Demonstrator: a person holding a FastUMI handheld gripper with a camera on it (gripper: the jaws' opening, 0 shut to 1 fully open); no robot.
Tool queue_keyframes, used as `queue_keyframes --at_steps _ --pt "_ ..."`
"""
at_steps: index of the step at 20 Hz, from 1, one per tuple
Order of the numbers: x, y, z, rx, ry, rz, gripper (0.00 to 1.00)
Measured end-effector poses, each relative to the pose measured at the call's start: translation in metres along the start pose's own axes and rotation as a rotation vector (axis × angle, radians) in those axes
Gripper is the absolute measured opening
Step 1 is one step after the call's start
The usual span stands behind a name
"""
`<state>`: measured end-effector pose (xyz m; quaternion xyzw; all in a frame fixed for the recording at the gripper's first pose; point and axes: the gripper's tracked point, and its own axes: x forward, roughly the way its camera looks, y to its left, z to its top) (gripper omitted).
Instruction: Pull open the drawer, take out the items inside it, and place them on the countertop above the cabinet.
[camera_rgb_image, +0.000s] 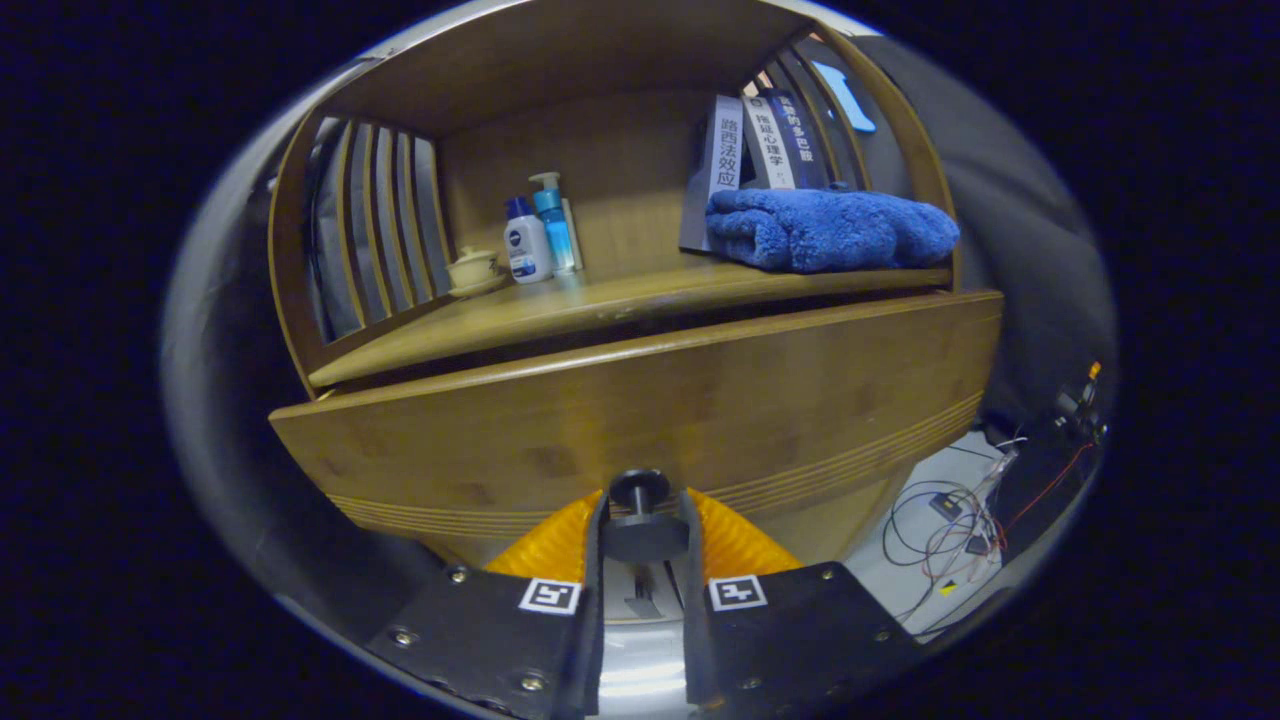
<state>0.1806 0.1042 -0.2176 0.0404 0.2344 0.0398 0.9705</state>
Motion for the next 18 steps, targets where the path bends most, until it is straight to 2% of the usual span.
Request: queue_keyframes --at_steps 11,18 --pt "-0.07 -0.015 -0.027 -0.001 0.019 -0.076 0.32" --pt "-0.1 -0.023 -0.049 0.013 0.057 -0.116 0.32"
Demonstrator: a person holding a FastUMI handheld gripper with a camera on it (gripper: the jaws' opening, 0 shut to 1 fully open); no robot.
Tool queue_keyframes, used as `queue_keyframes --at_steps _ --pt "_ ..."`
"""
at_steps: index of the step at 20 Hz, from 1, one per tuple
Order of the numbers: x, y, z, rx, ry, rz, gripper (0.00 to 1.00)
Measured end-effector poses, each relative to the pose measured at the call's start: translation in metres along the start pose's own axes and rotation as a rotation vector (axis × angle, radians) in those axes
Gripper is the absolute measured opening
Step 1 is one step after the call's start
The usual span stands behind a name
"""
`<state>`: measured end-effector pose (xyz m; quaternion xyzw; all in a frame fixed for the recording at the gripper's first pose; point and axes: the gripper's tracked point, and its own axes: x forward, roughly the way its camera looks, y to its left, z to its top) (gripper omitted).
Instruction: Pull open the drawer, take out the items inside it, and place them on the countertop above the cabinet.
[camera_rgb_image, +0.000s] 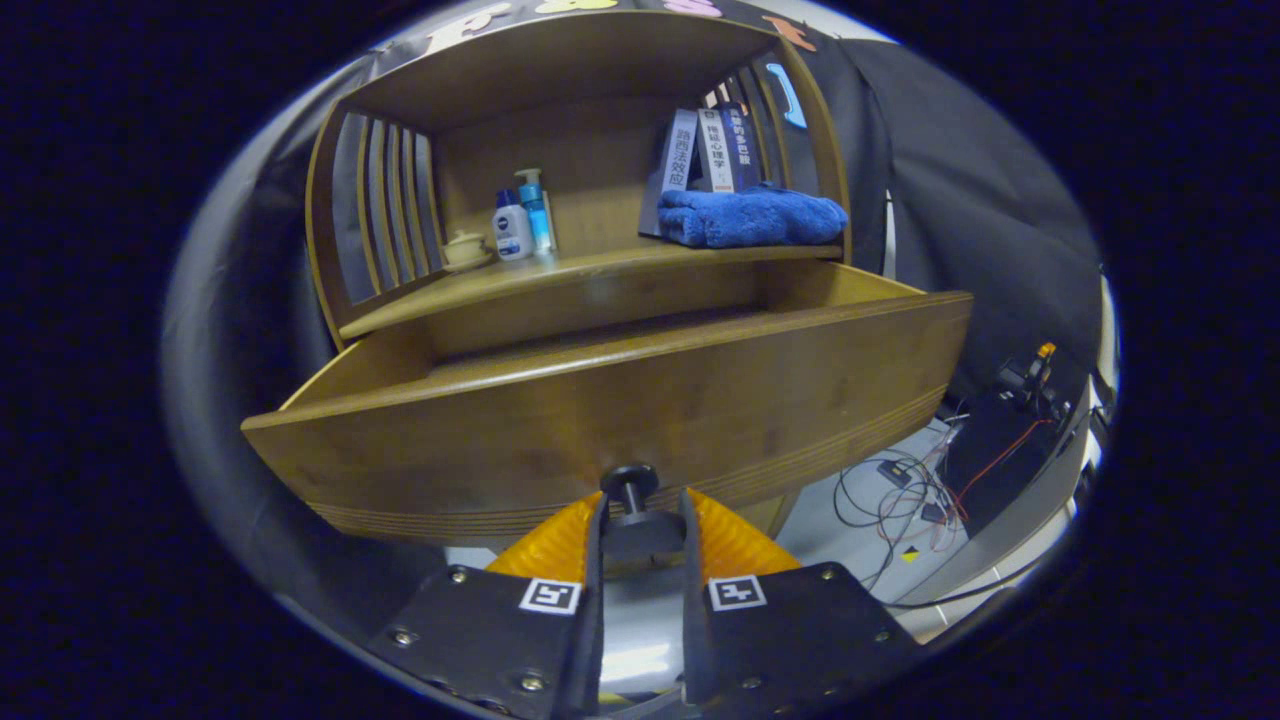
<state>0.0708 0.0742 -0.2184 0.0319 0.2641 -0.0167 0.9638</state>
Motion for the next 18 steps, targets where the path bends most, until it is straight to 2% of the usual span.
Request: queue_keyframes --at_steps 5,13,16,17,18 --pt "-0.0085 -0.0032 -0.0054 0.004 0.014 -0.025 0.32" --pt "-0.0076 -0.0019 -0.0057 0.017 0.0 0.01 0.32" --pt "-0.008 -0.0008 -0.0076 0.028 0.009 0.016 0.38" --pt "-0.009 -0.0003 -0.0073 0.028 0.008 0.017 0.43" --pt "-0.0126 -0.0011 -0.0063 0.022 0.005 0.016 0.43"
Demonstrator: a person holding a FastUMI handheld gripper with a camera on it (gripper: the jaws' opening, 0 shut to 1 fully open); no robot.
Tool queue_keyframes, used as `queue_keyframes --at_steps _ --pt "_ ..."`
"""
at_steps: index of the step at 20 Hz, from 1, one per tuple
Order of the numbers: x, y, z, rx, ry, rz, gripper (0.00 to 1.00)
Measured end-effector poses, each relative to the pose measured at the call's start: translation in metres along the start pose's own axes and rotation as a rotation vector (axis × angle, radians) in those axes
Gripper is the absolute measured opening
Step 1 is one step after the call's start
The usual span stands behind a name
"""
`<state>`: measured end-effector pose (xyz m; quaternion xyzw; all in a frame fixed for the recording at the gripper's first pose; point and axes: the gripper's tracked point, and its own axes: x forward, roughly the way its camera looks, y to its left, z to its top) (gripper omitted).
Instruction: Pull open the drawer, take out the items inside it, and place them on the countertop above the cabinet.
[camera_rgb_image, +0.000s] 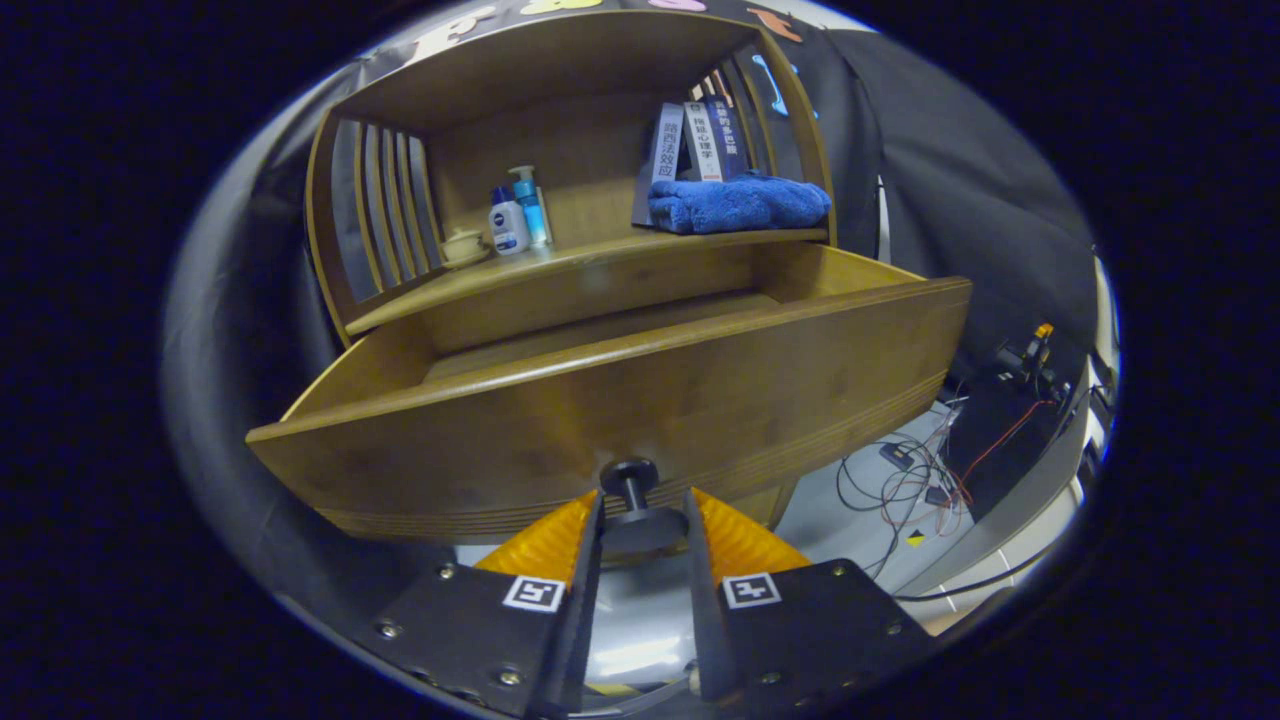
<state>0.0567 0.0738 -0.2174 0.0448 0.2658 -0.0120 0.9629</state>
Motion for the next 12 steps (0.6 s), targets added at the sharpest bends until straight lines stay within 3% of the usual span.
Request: queue_keyframes --at_steps 6,12 --pt "-0.021 -0.006 0.03 0.005 -0.088 -0.014 0.65" --pt "-0.031 -0.002 0.08 -0.019 -0.162 -0.022 0.69"
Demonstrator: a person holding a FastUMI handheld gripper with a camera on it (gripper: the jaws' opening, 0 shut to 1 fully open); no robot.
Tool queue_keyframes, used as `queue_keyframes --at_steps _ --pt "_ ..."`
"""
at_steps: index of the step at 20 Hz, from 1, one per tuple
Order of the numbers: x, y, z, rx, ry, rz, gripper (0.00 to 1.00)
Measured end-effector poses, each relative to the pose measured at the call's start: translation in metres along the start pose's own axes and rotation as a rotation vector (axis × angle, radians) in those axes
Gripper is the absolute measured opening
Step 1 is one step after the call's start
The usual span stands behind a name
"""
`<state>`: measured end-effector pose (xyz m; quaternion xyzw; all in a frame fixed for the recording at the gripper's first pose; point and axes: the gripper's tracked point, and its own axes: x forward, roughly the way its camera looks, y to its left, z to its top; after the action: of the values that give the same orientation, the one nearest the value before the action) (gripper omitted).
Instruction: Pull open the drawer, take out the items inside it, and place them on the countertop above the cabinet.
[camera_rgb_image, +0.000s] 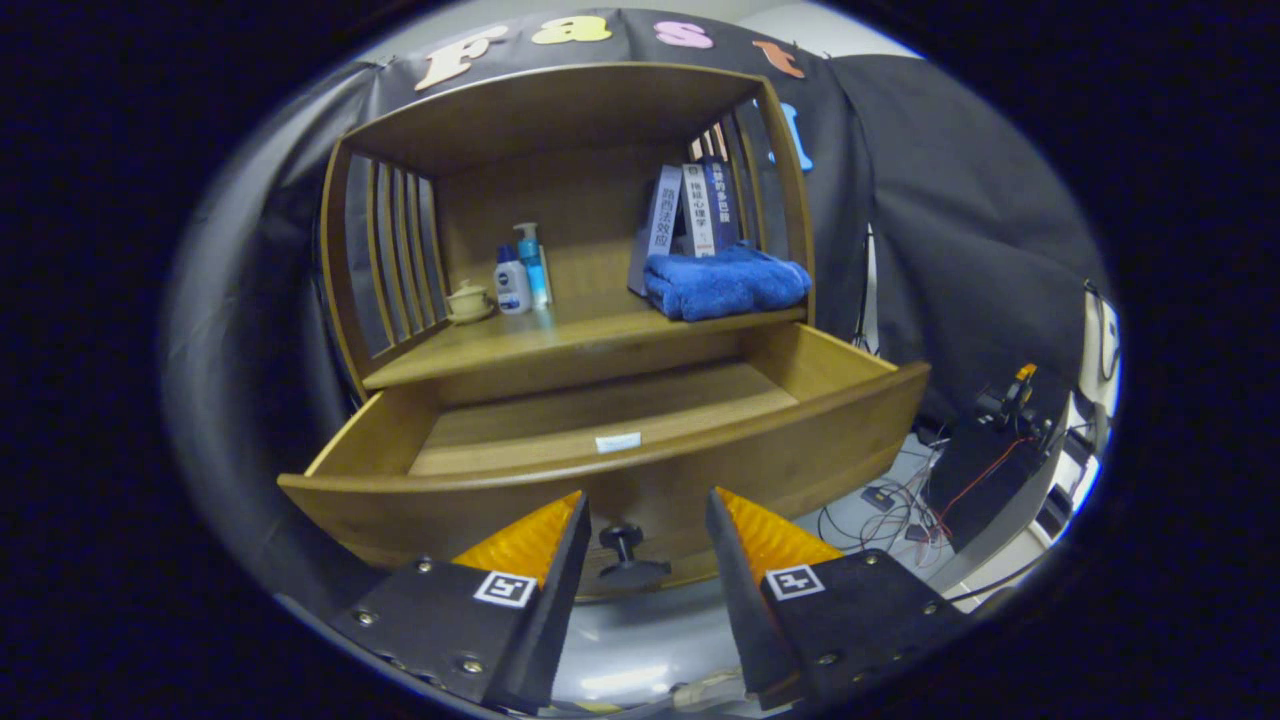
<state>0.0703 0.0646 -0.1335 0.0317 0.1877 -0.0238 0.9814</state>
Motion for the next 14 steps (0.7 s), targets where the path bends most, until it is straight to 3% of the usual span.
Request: queue_keyframes --at_steps 7,14 --pt "0.037 0.037 0.063 -0.009 -0.035 0.022 0.69" --pt "0.099 0.024 0.048 0.032 0.226 -0.107 0.69"
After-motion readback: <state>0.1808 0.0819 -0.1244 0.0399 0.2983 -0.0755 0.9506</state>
